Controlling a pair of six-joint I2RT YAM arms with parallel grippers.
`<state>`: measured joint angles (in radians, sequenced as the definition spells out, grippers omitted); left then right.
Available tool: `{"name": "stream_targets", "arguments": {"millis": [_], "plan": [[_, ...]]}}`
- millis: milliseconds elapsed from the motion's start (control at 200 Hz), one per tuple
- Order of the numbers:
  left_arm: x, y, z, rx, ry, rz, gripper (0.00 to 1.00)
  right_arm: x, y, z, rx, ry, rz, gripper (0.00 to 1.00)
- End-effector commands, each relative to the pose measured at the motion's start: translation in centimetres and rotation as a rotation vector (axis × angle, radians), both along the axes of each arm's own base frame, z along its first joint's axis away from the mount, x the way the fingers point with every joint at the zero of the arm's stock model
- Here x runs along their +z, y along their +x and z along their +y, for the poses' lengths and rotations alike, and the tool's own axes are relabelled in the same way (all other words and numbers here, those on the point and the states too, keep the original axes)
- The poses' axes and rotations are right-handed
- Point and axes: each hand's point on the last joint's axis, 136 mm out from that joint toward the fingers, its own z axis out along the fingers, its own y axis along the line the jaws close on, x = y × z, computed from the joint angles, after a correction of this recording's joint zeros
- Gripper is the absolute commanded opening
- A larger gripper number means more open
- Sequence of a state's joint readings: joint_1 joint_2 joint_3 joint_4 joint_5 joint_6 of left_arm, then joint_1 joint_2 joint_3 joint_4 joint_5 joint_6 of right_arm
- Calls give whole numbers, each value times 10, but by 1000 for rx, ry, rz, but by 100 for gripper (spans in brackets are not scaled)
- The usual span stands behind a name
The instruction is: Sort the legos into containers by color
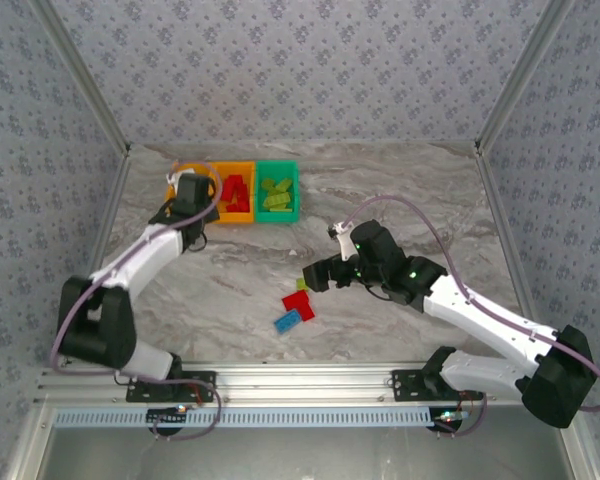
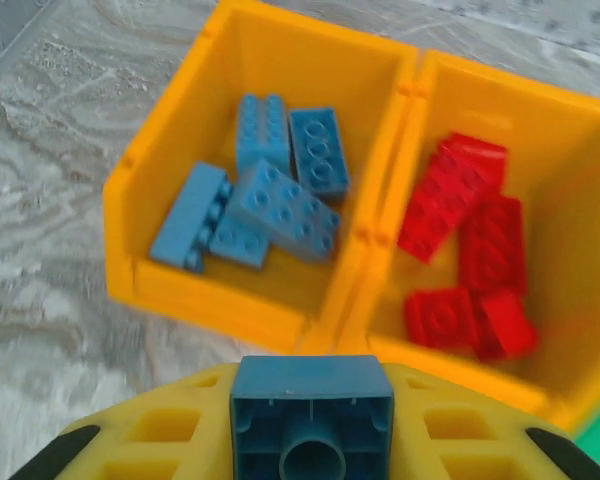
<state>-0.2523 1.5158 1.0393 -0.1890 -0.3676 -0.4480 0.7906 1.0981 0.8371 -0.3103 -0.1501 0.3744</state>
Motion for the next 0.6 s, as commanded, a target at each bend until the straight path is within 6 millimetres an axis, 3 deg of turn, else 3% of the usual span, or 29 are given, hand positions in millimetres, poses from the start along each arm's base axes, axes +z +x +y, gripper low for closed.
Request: {"name": "stream_targets", "arguments": {"millis": [0, 175, 310, 455, 595], "plan": [[9, 50, 8, -29, 5, -52, 32, 15, -6, -1, 1, 34, -17, 100], [-7, 107, 21, -60, -20, -21, 47, 10, -10, -8, -20, 37, -13, 100], [-15, 123, 18, -108, -25, 10, 58, 10, -12, -12, -26, 34, -14, 100], [4, 107, 12, -135, -61, -14, 57, 8, -9, -14, -44, 20, -17, 100], [48, 57, -16, -209, -169, -84, 56, -5, -3, -17, -82, -19, 3, 100]]}}
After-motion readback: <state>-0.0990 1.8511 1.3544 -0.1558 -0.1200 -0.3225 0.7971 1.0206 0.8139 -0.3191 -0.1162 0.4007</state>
